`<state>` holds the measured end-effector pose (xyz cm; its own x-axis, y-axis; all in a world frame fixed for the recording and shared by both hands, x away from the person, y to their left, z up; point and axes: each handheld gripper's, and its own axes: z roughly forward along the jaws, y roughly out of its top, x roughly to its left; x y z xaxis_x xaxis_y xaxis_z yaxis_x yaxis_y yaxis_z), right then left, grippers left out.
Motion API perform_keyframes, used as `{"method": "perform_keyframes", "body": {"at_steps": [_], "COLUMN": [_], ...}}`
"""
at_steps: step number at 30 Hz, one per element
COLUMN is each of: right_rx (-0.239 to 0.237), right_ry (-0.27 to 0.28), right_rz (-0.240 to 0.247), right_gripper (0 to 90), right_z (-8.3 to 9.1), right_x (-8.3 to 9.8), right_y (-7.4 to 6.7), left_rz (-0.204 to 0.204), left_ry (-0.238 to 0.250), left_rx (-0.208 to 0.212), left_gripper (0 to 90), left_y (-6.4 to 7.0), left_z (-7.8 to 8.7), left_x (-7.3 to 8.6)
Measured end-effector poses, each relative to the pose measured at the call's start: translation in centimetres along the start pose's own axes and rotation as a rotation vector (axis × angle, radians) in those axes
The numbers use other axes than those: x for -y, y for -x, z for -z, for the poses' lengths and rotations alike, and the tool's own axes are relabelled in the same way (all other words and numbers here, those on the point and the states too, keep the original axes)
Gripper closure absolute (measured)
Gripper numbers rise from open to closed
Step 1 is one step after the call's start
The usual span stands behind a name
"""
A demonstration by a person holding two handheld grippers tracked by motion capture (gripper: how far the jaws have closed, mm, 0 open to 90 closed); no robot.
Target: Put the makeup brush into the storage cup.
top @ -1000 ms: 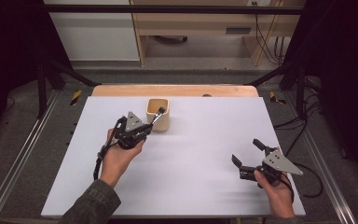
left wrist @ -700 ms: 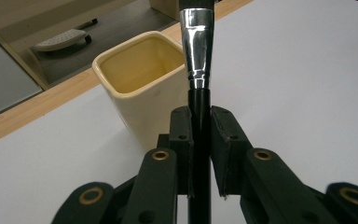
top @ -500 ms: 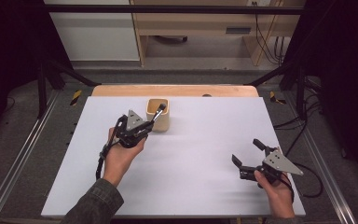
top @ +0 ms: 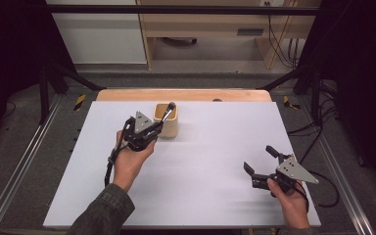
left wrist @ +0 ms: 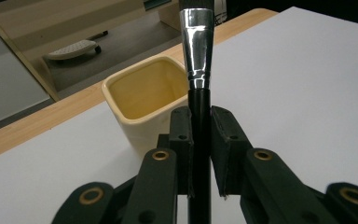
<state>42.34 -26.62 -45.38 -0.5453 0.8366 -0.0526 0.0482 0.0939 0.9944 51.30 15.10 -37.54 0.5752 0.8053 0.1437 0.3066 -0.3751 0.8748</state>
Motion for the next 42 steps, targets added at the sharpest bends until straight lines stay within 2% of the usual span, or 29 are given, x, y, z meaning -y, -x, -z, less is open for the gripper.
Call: {"method": "perform_keyframes", "body": {"at_steps": [4,5,7,10,15,20,26,29,33,35,37,42], "right_rx": [-0.002,-0.002,-0.001,-0.002,0.000,0.000,0.000,0.000,0.000,-0.001,-0.001,-0.001], "right_ry": [0.003,0.003,0.002,0.003,0.002,0.003,0.008,0.009,0.010,0.010,0.010,0.011], "right_rz": [0.004,0.004,0.003,0.003,-0.001,-0.001,-0.003,-0.004,-0.004,-0.005,-0.005,-0.006], "right_gripper": [2.8,2.8,2.8,2.8,2.8,2.8,2.8,2.8,2.8,2.8,2.8,2.8], "right_z": [0.0,0.0,0.0,0.0,0.0,0.1,0.1,0.1,0.1,0.1,0.1,0.1], "right_x": [0.0,0.0,0.0,0.0,0.0,-0.1,-0.1,-0.1,-0.1,-0.1,-0.1,-0.1], "right_y": [0.1,0.1,0.1,0.1,0.1,0.0,0.0,0.1,0.0,0.0,0.0,0.0], "left_rz": [-0.001,-0.014,0.016,0.015,-0.007,-0.009,0.005,-0.007,0.007,-0.004,0.011,0.002], "left_ry": [0.015,0.026,0.038,0.050,0.082,0.107,0.117,0.130,0.132,0.140,0.136,0.139], "left_rx": [-0.020,-0.027,-0.029,-0.032,-0.035,-0.035,-0.036,-0.042,-0.038,-0.043,-0.041,-0.041], "left_gripper": [79.4,79.3,79.4,79.3,79.3,79.3,79.3,79.3,79.3,79.3,79.3,79.3], "left_y": [-0.1,-0.1,0.0,0.0,0.1,0.2,0.4,0.4,0.5,0.4,0.5,0.4], "left_z": [-0.3,-0.4,-0.7,-0.9,-1.2,-1.3,-1.3,-1.3,-1.2,-1.2,-1.2,-1.1], "left_x": [-0.2,-0.3,-0.4,-0.6,-1.2,-1.4,-1.6,-1.8,-2.0,-2.1,-2.2,-2.4]}}
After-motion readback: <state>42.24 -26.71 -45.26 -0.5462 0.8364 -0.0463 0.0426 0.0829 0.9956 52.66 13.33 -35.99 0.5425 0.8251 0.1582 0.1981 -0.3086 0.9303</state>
